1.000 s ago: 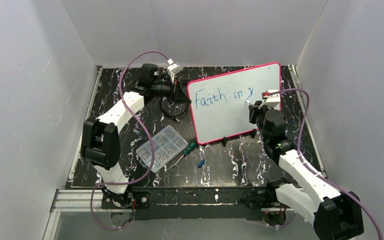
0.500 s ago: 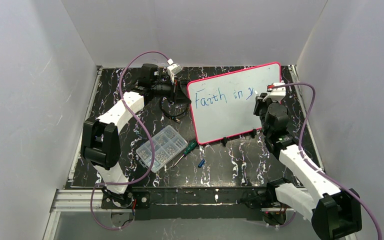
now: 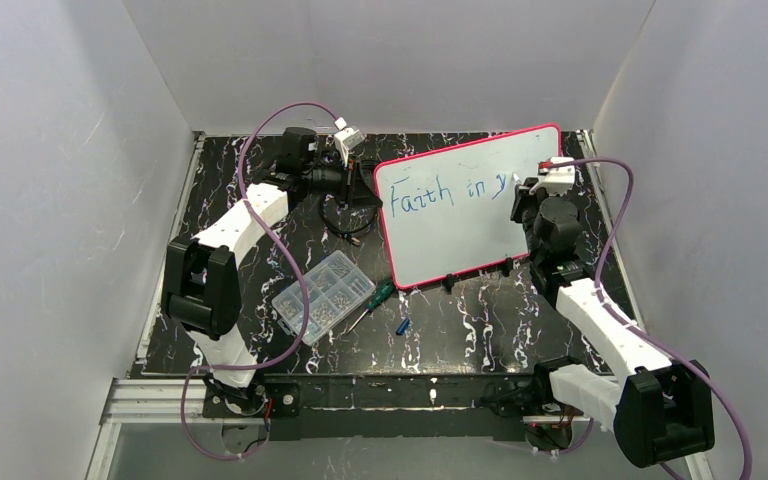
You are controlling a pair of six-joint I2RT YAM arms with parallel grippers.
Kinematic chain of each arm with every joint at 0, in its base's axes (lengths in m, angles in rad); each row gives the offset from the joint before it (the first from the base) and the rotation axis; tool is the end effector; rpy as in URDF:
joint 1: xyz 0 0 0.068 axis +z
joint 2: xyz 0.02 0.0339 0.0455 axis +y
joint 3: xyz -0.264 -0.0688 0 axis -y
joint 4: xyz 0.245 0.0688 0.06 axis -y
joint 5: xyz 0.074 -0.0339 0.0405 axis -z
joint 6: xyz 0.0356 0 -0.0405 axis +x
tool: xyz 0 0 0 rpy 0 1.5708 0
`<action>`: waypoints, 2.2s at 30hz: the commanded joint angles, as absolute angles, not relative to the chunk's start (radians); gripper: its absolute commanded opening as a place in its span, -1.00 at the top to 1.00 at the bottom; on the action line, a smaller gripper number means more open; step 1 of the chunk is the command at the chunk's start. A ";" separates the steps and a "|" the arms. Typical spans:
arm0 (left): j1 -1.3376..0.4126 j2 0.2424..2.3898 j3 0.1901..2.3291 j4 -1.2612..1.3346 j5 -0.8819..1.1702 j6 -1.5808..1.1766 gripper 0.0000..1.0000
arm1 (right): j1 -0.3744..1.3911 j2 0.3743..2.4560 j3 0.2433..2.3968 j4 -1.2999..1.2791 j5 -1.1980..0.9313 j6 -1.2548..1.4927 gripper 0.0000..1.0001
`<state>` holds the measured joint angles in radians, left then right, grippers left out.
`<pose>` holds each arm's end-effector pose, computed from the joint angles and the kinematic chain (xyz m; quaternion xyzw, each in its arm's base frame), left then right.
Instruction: Write a sentence on the whiteboard
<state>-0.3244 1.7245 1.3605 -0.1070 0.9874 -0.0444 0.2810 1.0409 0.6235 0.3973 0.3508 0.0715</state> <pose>0.3641 -0.1538 0.3008 0.3500 0.7089 -0.4816 0.3783 0.2362 0.0554 0.2947 0.0479 0.7121 -0.0018 0.7004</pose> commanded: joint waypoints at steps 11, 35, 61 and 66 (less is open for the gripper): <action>-0.337 1.672 1.375 -0.133 1.025 -0.022 1.00 | 0.273 1.011 0.623 0.415 0.266 0.085 0.97; -0.336 1.674 1.375 -0.133 1.026 -0.023 1.00 | 0.273 1.046 0.641 0.443 0.360 0.065 0.97; -0.336 1.675 1.376 -0.133 1.026 -0.023 1.00 | 0.273 1.054 0.676 0.477 0.346 0.043 0.97; -0.337 1.675 1.377 -0.132 1.028 -0.023 1.00 | 0.271 1.071 0.680 0.501 0.343 0.041 0.97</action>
<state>-0.3256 1.7241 1.3605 -0.1131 0.9901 -0.0441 0.2749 1.0595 0.6289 0.4294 0.3382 0.0624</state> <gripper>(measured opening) 0.075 0.168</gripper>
